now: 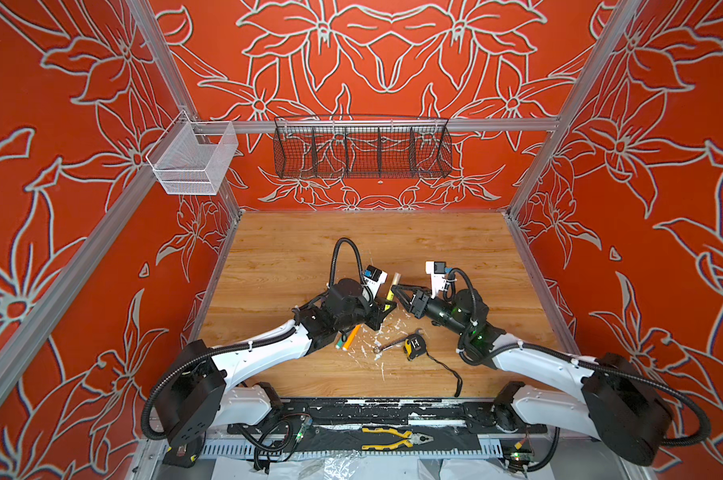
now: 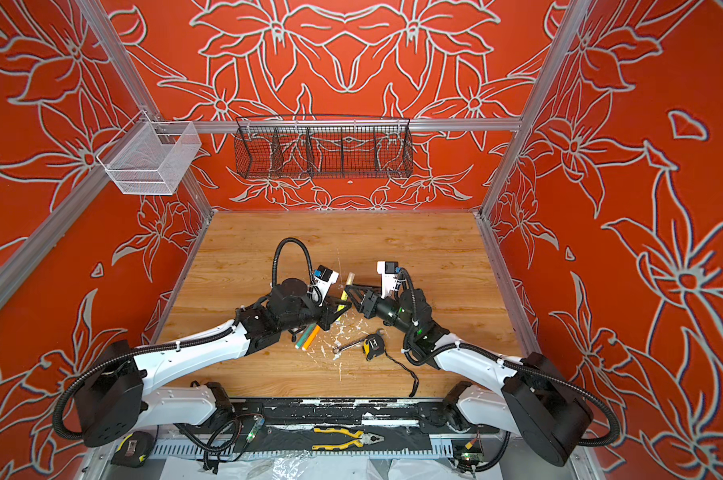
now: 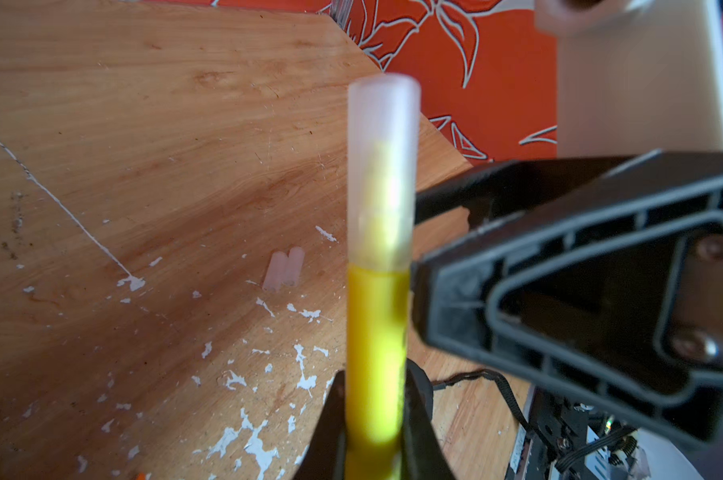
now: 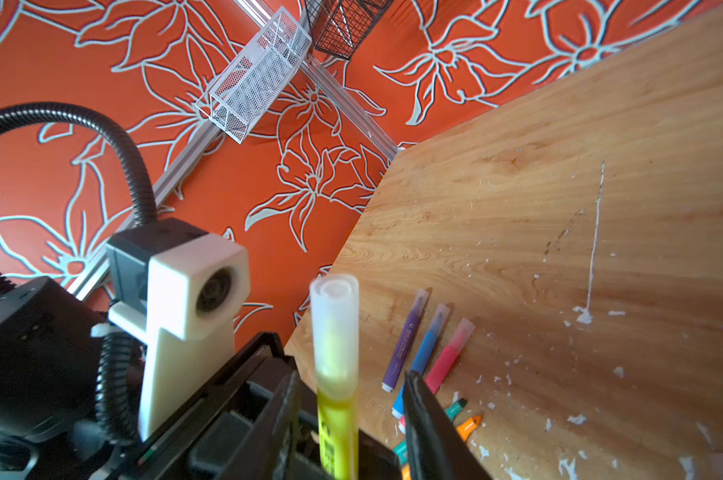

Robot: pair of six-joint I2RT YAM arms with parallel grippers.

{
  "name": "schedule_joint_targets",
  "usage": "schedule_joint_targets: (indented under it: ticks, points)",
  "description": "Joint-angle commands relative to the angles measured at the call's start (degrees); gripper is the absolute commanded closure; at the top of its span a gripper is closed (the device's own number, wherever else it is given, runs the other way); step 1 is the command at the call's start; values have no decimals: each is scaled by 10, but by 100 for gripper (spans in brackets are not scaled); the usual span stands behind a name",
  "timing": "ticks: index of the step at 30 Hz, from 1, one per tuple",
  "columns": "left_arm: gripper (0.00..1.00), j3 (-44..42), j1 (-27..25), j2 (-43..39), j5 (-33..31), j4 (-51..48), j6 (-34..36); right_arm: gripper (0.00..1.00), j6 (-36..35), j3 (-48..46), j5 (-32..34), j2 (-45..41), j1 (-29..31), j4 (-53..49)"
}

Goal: Insert the pens into the pen caps
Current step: 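Lower the translucent cap down over the yellow highlighter tip with the right gripper, then push the translucent cap further down onto the yellow highlighter with the right gripper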

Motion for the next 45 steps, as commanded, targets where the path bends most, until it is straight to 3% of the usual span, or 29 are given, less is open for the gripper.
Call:
schedule_joint_targets:
  ticks: [1, 5, 12, 22, 37, 45]
  points:
    - [100, 6, 3, -10, -2, 21, 10, 43, -22, 9, 38, -36, 1, -59]
    - [100, 9, 3, -7, -3, 17, 14, 32, -52, 9, 54, -85, 1, -92]
    - [100, 30, -7, 11, 10, -4, 31, 30, -81, 7, 93, -159, -1, -144]
    - [100, 59, -61, 29, -43, -40, 80, 44, -88, 15, 97, -184, -10, -172]
    - [100, 87, -115, 57, -103, -67, 127, 56, -77, 12, 82, -193, -26, -172]
    - [100, 91, -120, 60, -110, -70, 130, 77, -78, 16, 68, -187, -28, -168]
